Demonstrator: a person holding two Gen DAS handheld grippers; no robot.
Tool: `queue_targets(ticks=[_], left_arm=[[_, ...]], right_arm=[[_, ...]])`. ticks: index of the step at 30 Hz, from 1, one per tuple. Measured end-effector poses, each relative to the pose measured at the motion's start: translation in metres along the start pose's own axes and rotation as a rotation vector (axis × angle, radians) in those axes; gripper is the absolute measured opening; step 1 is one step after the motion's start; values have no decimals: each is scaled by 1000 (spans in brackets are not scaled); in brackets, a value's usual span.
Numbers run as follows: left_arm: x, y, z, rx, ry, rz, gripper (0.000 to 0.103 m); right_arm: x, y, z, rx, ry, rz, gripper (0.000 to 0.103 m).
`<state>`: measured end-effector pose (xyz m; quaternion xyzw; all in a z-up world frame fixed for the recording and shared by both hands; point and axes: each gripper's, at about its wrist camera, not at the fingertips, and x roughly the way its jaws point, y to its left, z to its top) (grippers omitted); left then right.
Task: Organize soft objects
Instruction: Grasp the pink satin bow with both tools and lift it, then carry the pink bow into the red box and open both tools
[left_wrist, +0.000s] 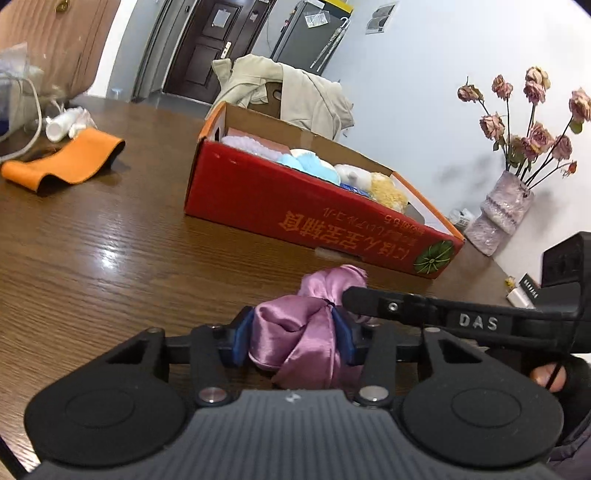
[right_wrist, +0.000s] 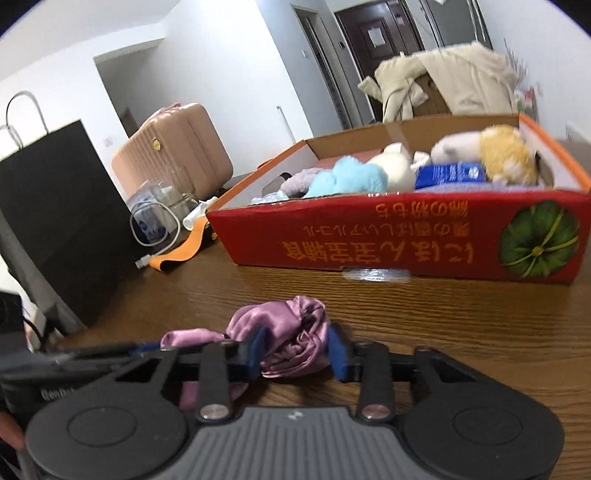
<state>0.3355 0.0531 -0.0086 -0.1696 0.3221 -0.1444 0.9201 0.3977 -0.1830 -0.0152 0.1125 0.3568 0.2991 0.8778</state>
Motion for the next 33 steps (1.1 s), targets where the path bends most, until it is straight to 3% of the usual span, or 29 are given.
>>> queue_targets(ticks=[3, 10, 17, 23, 28, 33], left_arm=[[1, -1, -1, 8, -4, -4, 41], [-13, -17, -1, 63, -34, -7, 24], [-50, -66, -11, 132, -64, -122, 23], [-53, -113, -11, 208, -72, -192, 22], [-37, -141, 19, 239, -92, -220, 22], [13, -163, 74, 249, -105, -185, 21]], right_arm=[[4, -5, -1, 59, 1, 31, 18], [-7, 5, -3, 48, -10, -4, 6], [-85, 19, -26, 43, -129, -60, 6], [-140, 5, -36, 84, -218, -101, 6], [-157, -11, -7, 47, -277, -124, 6], [-142, -41, 66, -17, -284, -142, 6]])
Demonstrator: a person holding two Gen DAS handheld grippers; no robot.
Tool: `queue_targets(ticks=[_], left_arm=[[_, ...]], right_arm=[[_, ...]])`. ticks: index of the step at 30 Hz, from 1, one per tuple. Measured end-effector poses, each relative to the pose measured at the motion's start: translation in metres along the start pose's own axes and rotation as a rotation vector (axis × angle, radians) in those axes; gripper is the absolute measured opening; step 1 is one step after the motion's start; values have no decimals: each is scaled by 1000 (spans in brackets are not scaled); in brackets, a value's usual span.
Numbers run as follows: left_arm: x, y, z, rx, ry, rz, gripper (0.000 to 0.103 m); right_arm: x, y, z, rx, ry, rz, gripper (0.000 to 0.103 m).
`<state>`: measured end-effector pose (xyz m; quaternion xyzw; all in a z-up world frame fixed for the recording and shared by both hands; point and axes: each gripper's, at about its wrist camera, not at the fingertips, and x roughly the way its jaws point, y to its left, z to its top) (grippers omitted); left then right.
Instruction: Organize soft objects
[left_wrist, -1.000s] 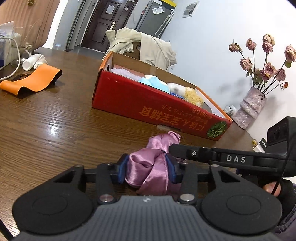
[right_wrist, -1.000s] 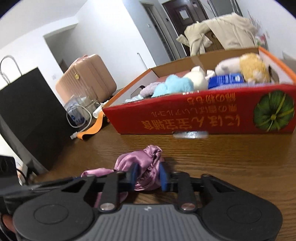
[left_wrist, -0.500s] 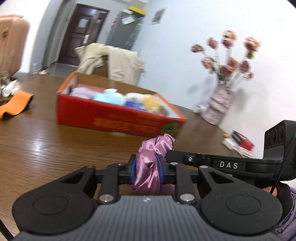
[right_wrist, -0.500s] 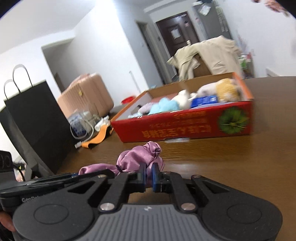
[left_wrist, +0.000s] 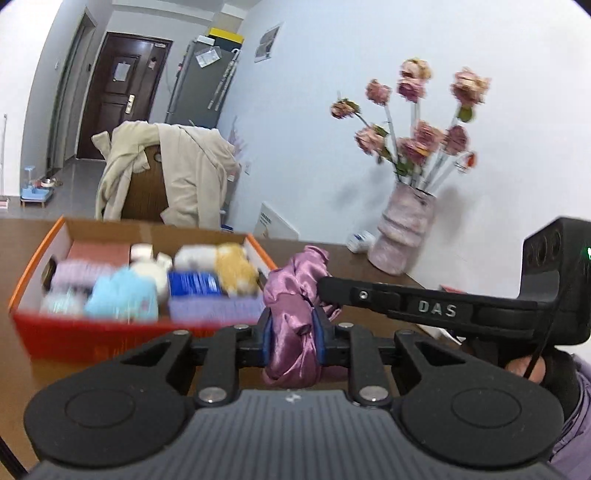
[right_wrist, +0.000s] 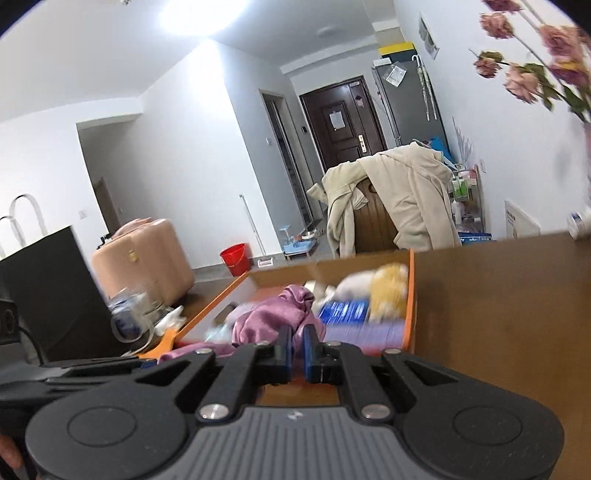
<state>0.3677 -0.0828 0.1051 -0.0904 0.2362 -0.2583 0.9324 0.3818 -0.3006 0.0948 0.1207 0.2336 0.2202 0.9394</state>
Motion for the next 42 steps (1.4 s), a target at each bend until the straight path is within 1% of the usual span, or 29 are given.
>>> queue_targets(ticks=[2, 3, 5, 7, 10, 12, 14, 15, 16, 18, 19, 20, 21, 22, 23, 24, 26, 27, 30, 34, 37, 40, 42], left_arm=[[26, 7, 16, -21, 8, 16, 21], [41, 12, 21, -24, 17, 15, 21], [69, 25, 27, -55, 46, 25, 20], [95, 37, 26, -94, 97, 10, 20], [129, 49, 14, -149, 166, 28, 21], [142, 53, 5, -180, 175, 41, 22], [152, 59, 0, -192, 203, 25, 23], [157, 60, -2, -190, 211, 20, 23], [159, 58, -3, -171, 204, 28, 23], [163, 53, -5, -153, 220, 29, 25], [161, 52, -5, -143, 214, 33, 27], [160, 51, -6, -138, 209, 28, 34], [158, 51, -5, -136, 205, 20, 36], [153, 52, -4, -139, 198, 17, 41], [146, 52, -2, -147, 188, 19, 50], [138, 54, 2, -155, 170, 18, 52], [121, 55, 11, -133, 147, 19, 53], [112, 56, 17, -121, 133, 32, 53], [85, 61, 32, -98, 97, 77, 53], [44, 69, 47, -72, 46, 165, 53], [13, 69, 54, -26, 12, 214, 53], [-15, 67, 55, 25, -14, 243, 60], [-31, 65, 54, 57, -31, 260, 60]], right_arm=[[26, -15, 23, 5, 18, -7, 6], [44, -23, 34, -6, 44, -15, 6], [72, -33, 45, -22, 77, -39, 6], [100, -44, 48, -38, 141, -81, 6], [135, -53, 41, -91, 223, -158, 7], [148, -56, 34, -109, 253, -205, 7], [153, -59, 31, -123, 245, -233, 9], [155, -60, 30, -117, 241, -226, 10], [156, -61, 30, -106, 239, -215, 10], [157, -60, 30, -108, 231, -216, 11], [156, -59, 31, -111, 225, -215, 11], [155, -57, 32, -108, 220, -209, 11], [153, -56, 33, -101, 215, -204, 11], [151, -55, 34, -99, 210, -199, 11], [147, -55, 36, -98, 206, -196, 11], [142, -53, 37, -100, 200, -195, 11], [133, -49, 41, -106, 190, -192, 11], [127, -46, 44, -111, 178, -195, 11], [109, -36, 54, -116, 149, -195, 15], [83, -19, 64, -139, 116, -186, 19], [64, -4, 67, -158, 98, -189, 21], [44, 11, 65, -167, 80, -192, 25], [32, 20, 62, -170, 67, -193, 30]])
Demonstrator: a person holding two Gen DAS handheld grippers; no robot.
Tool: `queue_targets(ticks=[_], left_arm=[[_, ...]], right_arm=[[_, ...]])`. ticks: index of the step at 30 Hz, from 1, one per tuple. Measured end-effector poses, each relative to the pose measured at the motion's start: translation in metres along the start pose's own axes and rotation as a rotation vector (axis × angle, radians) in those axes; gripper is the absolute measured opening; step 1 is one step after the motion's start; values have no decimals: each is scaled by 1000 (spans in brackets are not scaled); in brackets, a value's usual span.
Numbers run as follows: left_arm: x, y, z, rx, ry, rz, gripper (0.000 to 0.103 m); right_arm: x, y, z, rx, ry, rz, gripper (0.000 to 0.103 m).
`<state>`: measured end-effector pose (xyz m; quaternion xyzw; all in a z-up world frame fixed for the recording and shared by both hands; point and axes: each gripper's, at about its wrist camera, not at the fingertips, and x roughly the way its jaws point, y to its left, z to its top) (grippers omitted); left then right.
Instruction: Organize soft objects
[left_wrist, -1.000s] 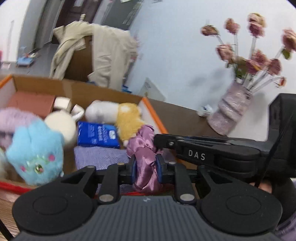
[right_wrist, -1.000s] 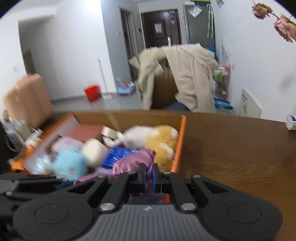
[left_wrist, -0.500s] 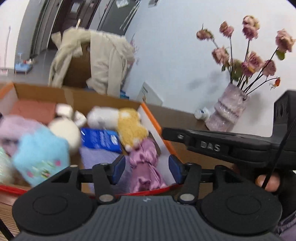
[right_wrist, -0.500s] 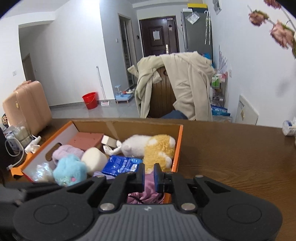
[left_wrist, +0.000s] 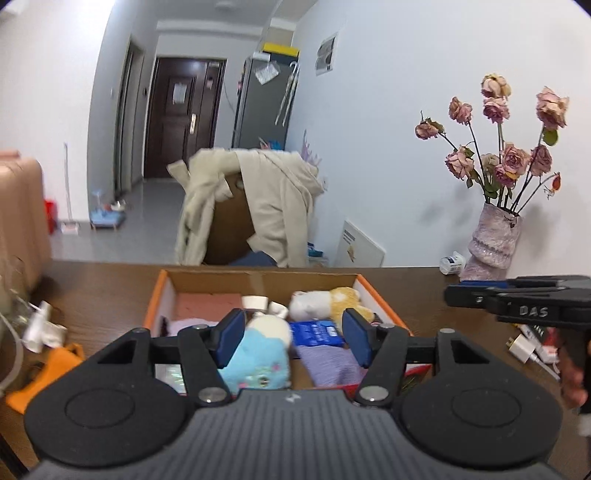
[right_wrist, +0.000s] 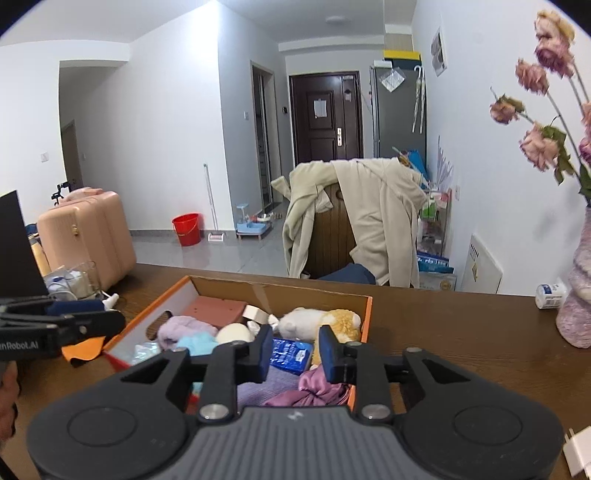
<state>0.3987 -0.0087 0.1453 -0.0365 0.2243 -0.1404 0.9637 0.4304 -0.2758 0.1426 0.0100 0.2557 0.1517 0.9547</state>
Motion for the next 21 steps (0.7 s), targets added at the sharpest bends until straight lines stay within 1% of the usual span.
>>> queue_targets(ticks=[4, 6, 7, 8, 9, 10, 11, 12, 14, 15, 17, 21], left_arm=[[-26, -2, -8, 45, -45, 29, 65], [-36, -2, -13, 58, -53, 32, 68], [-41, -3, -15, 64, -60, 38, 71], [-46, -5, -19, 71, -72, 50, 77], [-50, -5, -23, 72, -86, 60, 79], [-55, -4, -28, 73, -102, 70, 83], [-59, -5, -33, 73, -116, 82, 85], [-63, -4, -38, 72, -125, 87, 86], [-71, -3, -49, 69, -141, 95, 91], [-75, -3, -55, 72, -146, 101, 91], [-82, -3, -66, 80, -150, 107, 92], [-103, -3, -88, 76, -167, 130, 93]], right_arm=[[-24, 13, -9, 3, -20, -6, 34], [-35, 21, -16, 1, -34, -10, 41], [-40, 24, -20, 0, -41, -15, 44], [-44, 28, -24, 0, -55, -19, 51], [-51, 32, -30, 1, -83, -27, 60], [-56, 35, -36, 1, -107, -34, 65], [-60, 38, -42, 0, -133, -45, 75], [-66, 42, -50, 1, -178, -63, 86], [-79, 49, -67, 1, -267, -99, 94], [-86, 53, -75, -4, -307, -116, 97], [-96, 59, -87, -13, -339, -136, 99], [-108, 69, -108, -1, -337, -148, 100]])
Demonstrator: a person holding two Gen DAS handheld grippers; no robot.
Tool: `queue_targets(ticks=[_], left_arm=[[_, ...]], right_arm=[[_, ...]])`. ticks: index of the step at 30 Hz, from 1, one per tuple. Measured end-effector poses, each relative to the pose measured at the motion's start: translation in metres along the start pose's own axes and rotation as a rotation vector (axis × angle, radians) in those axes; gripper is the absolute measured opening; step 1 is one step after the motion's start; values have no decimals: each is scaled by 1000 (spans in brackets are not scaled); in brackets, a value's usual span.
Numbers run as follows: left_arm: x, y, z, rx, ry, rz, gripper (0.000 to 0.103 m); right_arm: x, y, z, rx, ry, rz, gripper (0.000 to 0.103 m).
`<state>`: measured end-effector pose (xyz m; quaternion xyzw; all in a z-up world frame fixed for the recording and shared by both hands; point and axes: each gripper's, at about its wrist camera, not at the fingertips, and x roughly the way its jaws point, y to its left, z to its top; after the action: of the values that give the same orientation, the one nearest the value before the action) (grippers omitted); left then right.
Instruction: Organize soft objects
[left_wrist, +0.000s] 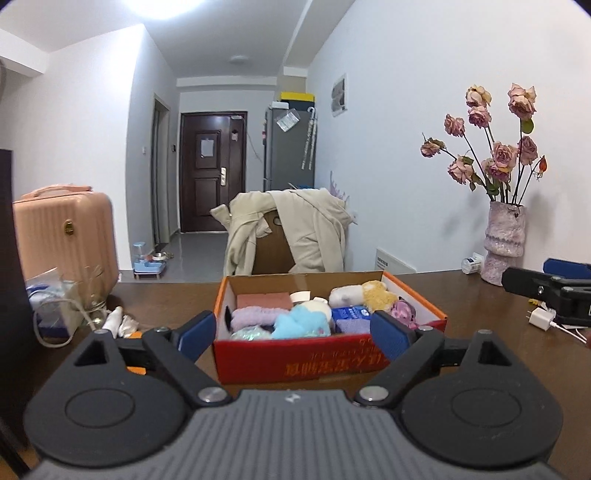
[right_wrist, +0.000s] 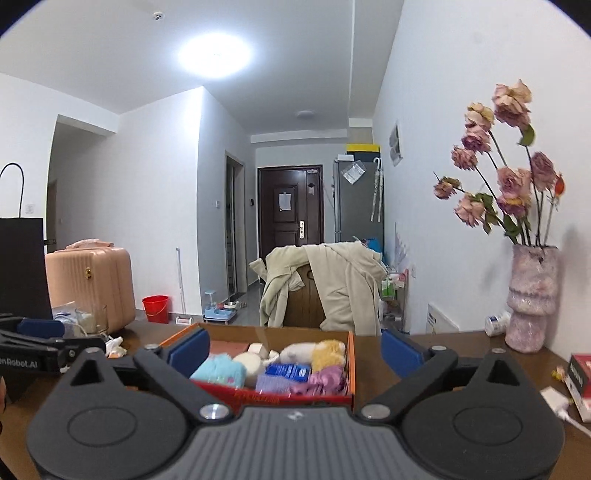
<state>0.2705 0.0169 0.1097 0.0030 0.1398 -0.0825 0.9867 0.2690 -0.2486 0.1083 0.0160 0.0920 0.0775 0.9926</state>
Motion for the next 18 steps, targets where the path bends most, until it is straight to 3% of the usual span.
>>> queue_targets(ticks=[5, 11, 14, 18], left_arm=[[-40, -3, -19, 26, -36, 43, 101], [-102, -16, -50, 40, -95, 51, 103], [-133, -15, -79, -13, -100, 44, 103], [-169, -22, -122, 41, -103, 58, 103]], right_arm=[[-38, 15, -21, -4, -25, -22, 100], [-95, 35, -48, -47, -44, 6, 103], [-120, 47, -72, -79, -21, 39, 103], [-156, 63, -115, -34, -16, 46, 103]])
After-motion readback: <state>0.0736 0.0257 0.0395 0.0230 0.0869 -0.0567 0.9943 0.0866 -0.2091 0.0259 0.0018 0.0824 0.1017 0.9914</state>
